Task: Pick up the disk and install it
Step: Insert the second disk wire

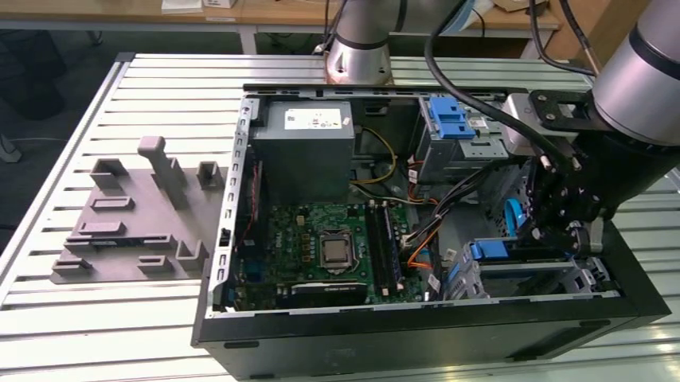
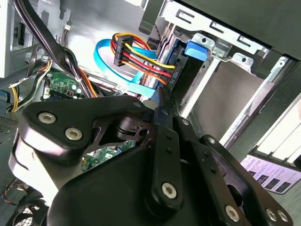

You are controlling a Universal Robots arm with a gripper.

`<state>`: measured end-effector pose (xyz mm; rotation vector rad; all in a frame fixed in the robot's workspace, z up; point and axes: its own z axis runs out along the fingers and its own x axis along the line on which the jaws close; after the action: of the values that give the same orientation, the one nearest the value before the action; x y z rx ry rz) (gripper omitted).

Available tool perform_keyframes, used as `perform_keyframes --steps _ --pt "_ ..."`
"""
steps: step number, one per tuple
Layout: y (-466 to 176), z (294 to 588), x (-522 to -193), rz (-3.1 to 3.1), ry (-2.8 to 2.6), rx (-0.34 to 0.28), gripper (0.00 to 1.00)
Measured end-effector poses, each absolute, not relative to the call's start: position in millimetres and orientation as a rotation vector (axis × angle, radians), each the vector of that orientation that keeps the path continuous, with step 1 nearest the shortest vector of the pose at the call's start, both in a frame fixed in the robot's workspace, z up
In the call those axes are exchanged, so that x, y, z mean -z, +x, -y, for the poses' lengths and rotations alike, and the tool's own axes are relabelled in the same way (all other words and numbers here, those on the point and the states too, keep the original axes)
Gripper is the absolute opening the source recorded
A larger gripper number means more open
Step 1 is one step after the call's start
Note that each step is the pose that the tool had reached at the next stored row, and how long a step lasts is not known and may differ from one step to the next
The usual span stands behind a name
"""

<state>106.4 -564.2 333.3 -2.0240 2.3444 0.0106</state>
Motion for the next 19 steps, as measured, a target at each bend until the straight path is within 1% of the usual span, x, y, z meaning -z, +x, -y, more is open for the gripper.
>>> perform_keyframes --steps 10,19 --pt "106.4 564.1 -338.2 -2.344 -2.024 -0.011 0.11" --pt "107.9 564.2 -336.1 -2.344 -2.023 -0.012 0.11"
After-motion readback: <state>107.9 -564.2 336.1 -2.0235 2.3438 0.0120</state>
